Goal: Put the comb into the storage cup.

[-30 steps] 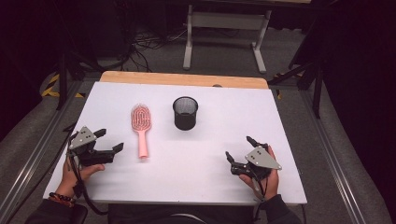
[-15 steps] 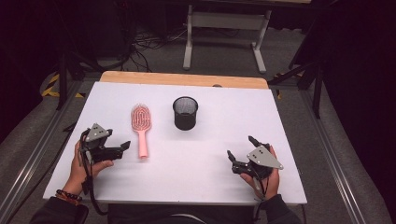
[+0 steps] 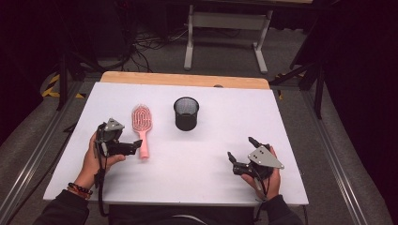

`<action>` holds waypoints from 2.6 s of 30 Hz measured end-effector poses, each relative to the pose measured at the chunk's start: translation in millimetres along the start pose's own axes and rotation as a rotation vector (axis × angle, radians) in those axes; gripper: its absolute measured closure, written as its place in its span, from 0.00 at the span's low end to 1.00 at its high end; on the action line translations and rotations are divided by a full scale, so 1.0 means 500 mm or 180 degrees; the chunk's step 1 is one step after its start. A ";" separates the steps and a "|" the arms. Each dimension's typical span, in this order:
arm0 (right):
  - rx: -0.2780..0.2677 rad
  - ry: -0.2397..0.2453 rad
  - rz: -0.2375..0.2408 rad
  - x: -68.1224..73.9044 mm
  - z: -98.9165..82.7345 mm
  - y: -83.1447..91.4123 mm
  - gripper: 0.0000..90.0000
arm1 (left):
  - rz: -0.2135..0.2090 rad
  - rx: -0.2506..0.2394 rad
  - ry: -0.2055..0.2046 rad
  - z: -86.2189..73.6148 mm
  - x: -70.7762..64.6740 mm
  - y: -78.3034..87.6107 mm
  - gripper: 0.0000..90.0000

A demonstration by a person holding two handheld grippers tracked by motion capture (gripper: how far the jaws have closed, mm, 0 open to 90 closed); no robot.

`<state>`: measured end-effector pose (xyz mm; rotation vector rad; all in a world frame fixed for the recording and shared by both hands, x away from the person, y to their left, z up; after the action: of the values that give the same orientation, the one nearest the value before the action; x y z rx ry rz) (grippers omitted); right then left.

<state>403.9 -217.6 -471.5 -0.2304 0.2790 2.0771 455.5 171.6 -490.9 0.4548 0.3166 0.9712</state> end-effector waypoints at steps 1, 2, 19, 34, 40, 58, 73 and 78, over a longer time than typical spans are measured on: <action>-0.0001 -0.0008 0.0012 0.000 0.000 0.000 0.13 | -0.0007 0.0031 -0.0010 0.002 -0.002 -0.004 0.09; 0.0001 -0.0020 0.0023 0.001 -0.001 -0.001 0.13 | -0.0036 0.0050 0.0013 0.004 -0.005 -0.008 0.09; 0.0074 -0.0016 0.0038 0.001 -0.009 -0.003 0.13 | 0.0020 0.0304 0.0209 0.019 -0.008 -0.056 0.12; 0.0093 -0.0009 0.0030 0.000 -0.010 -0.002 0.13 | -0.0214 0.0040 -0.0094 0.034 -0.032 -0.027 0.46; 0.0112 0.0004 0.0039 0.001 -0.011 -0.004 0.13 | -0.0632 0.0060 -0.0356 0.027 -0.050 -0.032 0.83; 0.0169 0.0077 0.0100 0.011 -0.015 -0.007 0.13 | -0.1096 0.0127 -0.0912 0.003 -0.090 -0.040 1.00; 0.0203 0.0072 0.0133 0.011 -0.017 -0.007 0.13 | -0.1183 0.0484 -0.1158 -0.034 -0.091 -0.035 1.00; 0.0235 0.0064 0.0159 0.016 -0.020 -0.008 0.13 | -0.1086 0.0653 -0.1257 -0.046 -0.081 -0.033 1.00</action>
<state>403.8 -212.2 -483.5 -0.2015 0.3764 2.1104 435.4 134.5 -516.7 0.7401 0.1284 0.5024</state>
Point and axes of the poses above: each handheld gripper's, and its own axes: y roughly backward along the jaws, z roughly out of its top, x roughly to its left, the point moved 8 cm from there along -y, roughly forward along the jaws, and after that the axes turned 11 degrees about -x, right-handed, at the moved point
